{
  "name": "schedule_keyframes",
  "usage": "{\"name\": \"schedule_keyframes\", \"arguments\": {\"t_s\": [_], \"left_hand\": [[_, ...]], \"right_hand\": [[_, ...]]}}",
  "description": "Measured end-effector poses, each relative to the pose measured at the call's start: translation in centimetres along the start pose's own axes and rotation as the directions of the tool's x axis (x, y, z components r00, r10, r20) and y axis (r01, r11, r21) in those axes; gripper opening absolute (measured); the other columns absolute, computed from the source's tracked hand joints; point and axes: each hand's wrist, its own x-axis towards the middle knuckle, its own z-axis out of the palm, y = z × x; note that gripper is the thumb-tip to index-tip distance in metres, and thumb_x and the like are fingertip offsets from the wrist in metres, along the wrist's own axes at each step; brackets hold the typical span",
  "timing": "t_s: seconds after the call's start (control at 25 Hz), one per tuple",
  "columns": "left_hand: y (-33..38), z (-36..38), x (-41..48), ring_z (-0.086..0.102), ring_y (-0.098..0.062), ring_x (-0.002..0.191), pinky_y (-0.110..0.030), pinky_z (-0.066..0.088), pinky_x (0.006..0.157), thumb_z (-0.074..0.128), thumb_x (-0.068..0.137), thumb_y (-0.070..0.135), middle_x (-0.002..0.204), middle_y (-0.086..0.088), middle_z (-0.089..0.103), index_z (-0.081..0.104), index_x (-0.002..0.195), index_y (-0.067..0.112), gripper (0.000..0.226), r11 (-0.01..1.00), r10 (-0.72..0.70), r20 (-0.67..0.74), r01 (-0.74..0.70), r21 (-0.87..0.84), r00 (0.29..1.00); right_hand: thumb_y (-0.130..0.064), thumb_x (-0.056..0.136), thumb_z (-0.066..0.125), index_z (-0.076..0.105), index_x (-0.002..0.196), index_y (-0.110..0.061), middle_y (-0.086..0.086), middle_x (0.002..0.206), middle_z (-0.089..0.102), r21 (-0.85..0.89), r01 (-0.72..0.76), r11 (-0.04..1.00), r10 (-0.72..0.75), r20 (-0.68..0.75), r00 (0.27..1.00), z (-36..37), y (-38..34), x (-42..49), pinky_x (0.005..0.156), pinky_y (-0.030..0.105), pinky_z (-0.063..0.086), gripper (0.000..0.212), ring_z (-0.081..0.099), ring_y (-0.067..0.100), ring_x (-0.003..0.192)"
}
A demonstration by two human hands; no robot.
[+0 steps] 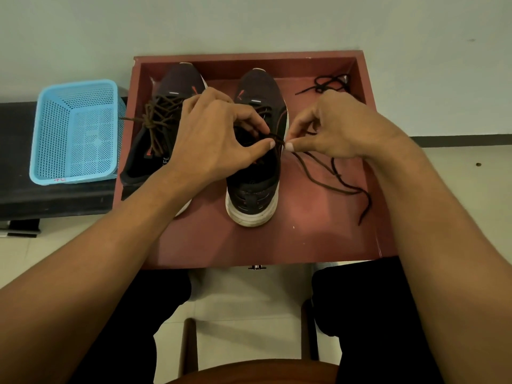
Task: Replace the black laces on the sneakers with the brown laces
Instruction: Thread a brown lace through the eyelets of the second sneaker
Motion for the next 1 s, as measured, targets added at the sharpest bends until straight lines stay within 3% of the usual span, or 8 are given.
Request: {"name": "schedule_keyframes", "arguments": {"t_s": [0.24,0.4,0.52,0.6,0.68,0.84,0.92,1.0], "left_hand": [[-0.2,0.0,-0.1,0.051,-0.011,0.115,-0.04,0.035,0.107,0.067,0.079,0.068,0.081,0.029,0.064,0.075,0.1,0.045,0.032,1.0,0.011,0.013,-0.011,-0.022,1.0],[-0.6,0.0,0.0,0.057,-0.009,0.111,-0.04,0.046,0.101,0.071,0.082,0.065,0.083,0.026,0.067,0.076,0.1,0.042,0.029,0.997,0.035,0.033,-0.033,-0.076,0.999],[-1.2,0.1,0.2,0.065,-0.011,0.107,-0.048,0.054,0.096,0.069,0.08,0.069,0.092,0.024,0.072,0.075,0.104,0.044,0.035,0.993,0.062,0.077,-0.053,-0.107,0.995],[-1.1,0.0,0.3,0.066,-0.012,0.105,-0.047,0.054,0.094,0.068,0.079,0.074,0.091,0.024,0.072,0.075,0.104,0.044,0.04,0.993,0.063,0.068,-0.055,-0.107,0.996],[-0.9,0.1,0.2,0.064,-0.012,0.104,-0.044,0.054,0.093,0.068,0.077,0.077,0.09,0.023,0.072,0.075,0.102,0.043,0.043,0.994,0.05,0.047,-0.045,-0.104,0.998],[-0.1,0.2,-0.3,0.051,-0.011,0.114,-0.034,0.048,0.092,0.078,0.074,0.069,0.091,0.023,0.064,0.078,0.101,0.039,0.04,0.993,-0.012,0.012,0.013,-0.114,1.0],[0.4,0.2,-0.2,0.052,-0.01,0.118,-0.034,0.05,0.092,0.084,0.073,0.061,0.093,0.025,0.058,0.08,0.1,0.037,0.037,0.991,-0.028,0.006,0.029,-0.132,1.0],[0.6,0.2,0.0,0.052,-0.008,0.119,-0.035,0.051,0.091,0.085,0.073,0.059,0.096,0.021,0.062,0.08,0.098,0.037,0.034,0.992,-0.021,0.018,0.023,-0.123,1.0]], "right_hand": [[-0.029,0.084,0.088,0.081,0.08,-0.03,-0.014,0.068,0.068,0.023,-0.268,0.963,0.262,0.153,0.953,-0.8,2.3,-0.6,0.071,0.024,0.043,0.008,0.06,0.002,0.07],[-0.028,0.086,0.086,0.081,0.085,-0.03,-0.011,0.083,0.071,-0.033,-0.236,0.971,0.239,0.155,0.959,-0.5,1.9,-0.6,0.082,0.03,0.047,0.005,0.065,0.01,0.086],[-0.032,0.088,0.083,0.081,0.098,-0.031,-0.016,0.09,0.075,0.021,-0.067,0.998,0.065,0.088,0.994,-0.1,0.9,-0.6,0.076,0.019,0.049,0.01,0.068,0.003,0.087],[-0.034,0.089,0.082,0.08,0.098,-0.031,-0.03,0.072,0.068,0.095,0.058,0.994,-0.058,0.002,0.998,0.2,-0.2,-0.2,0.063,0.006,0.04,0.009,0.063,-0.009,0.072],[-0.034,0.09,0.08,0.08,0.096,-0.032,-0.029,0.061,0.062,0.085,0.124,0.989,-0.12,-0.047,0.992,0.6,-1.1,0.4,0.058,0.004,0.037,0.006,0.057,-0.011,0.064],[-0.035,0.09,0.081,0.078,0.087,-0.036,-0.025,0.057,0.061,0.053,0.097,0.994,-0.095,-0.035,0.995,0.8,-1.2,0.5,0.054,0.005,0.034,0.004,0.055,-0.007,0.059],[-0.032,0.09,0.081,0.078,0.088,-0.033,-0.029,0.053,0.059,0.053,0.019,0.998,-0.019,0.0,1.0,0.1,-0.3,0.1,0.051,0.003,0.035,0.004,0.054,-0.014,0.056],[-0.032,0.089,0.083,0.08,0.089,-0.029,-0.02,0.063,0.066,0.046,-0.073,0.996,0.072,0.02,0.997,-0.8,0.8,-0.4,0.056,0.006,0.039,0.004,0.061,-0.011,0.064]]}}
